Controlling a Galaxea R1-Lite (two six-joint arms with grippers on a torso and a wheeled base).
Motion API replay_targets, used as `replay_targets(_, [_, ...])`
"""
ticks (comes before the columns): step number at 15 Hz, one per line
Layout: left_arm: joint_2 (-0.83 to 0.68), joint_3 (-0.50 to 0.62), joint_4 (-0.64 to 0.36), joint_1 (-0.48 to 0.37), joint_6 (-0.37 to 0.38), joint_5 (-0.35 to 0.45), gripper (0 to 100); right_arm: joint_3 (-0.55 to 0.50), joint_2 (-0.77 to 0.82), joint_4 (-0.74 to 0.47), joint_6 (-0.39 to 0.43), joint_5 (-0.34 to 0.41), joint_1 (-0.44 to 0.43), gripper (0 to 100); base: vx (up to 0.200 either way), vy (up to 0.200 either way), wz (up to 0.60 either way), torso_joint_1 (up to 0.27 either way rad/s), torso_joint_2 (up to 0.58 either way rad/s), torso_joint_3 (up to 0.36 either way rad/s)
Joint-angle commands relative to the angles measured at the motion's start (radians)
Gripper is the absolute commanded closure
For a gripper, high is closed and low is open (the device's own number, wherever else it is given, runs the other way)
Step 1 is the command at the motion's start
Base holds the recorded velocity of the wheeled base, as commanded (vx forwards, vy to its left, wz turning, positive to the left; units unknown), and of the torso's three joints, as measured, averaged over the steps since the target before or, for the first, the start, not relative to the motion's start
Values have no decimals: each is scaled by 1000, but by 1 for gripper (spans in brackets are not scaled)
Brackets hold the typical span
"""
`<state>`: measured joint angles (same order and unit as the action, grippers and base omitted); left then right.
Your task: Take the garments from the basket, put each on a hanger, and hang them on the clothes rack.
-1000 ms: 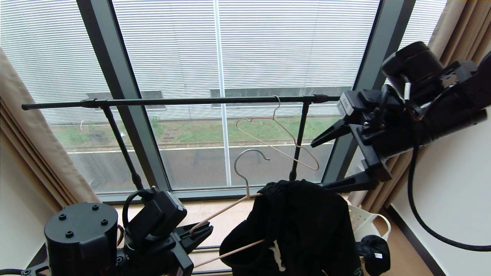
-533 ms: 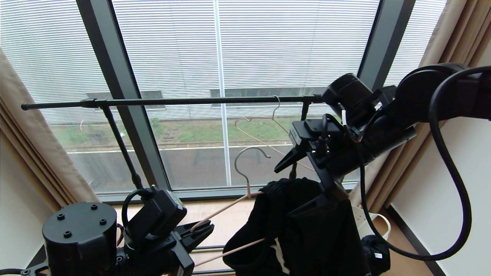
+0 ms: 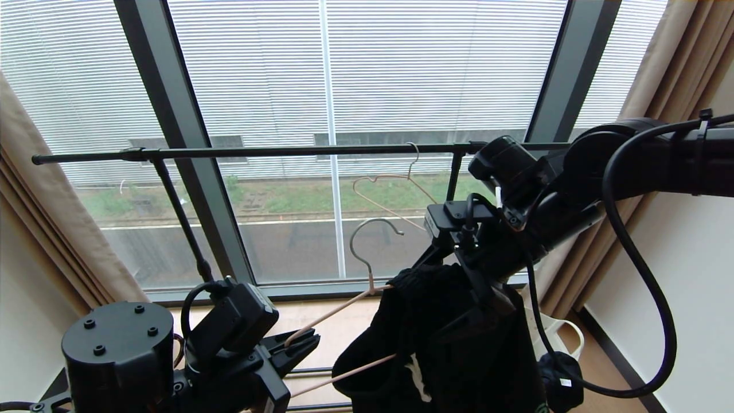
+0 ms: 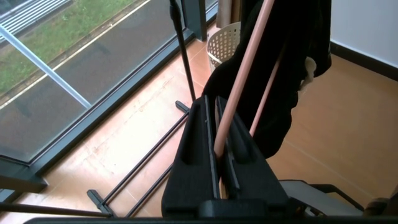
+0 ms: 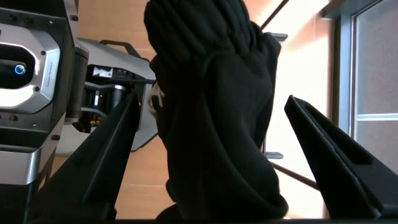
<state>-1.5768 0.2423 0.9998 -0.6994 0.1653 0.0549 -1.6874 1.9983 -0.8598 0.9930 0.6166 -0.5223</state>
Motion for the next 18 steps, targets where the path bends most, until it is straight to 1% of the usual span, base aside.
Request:
replay_targets(1, [1,0,0,0,0,0,100,-1,14,1,1,0,-1,0,0,0,0,0,0,0])
replay_targets(3, [0,0,0,0,0,0,100,-5,17,2,0,0,1,0,0,0,0,0,0,0])
replay_targets(4, [0,-2,0,0,0,0,100,-5,17,2,0,0,-1,100,0,0,0,0,0,0])
replay_targets(13, [0,3,0,0,0,0,100,2,-16,-4,-4,0,1,100,0,0,0,0,0,0])
replay_targets(14, [0,0,0,0,2,-1,0,2,-24,-4,-4,2,1,100,0,0,0,0,0,0])
replay_targets(18, [1,6,2,1,-3,-1,0,11,-39,-4,-4,3,1,100,0,0,0,0,0,0])
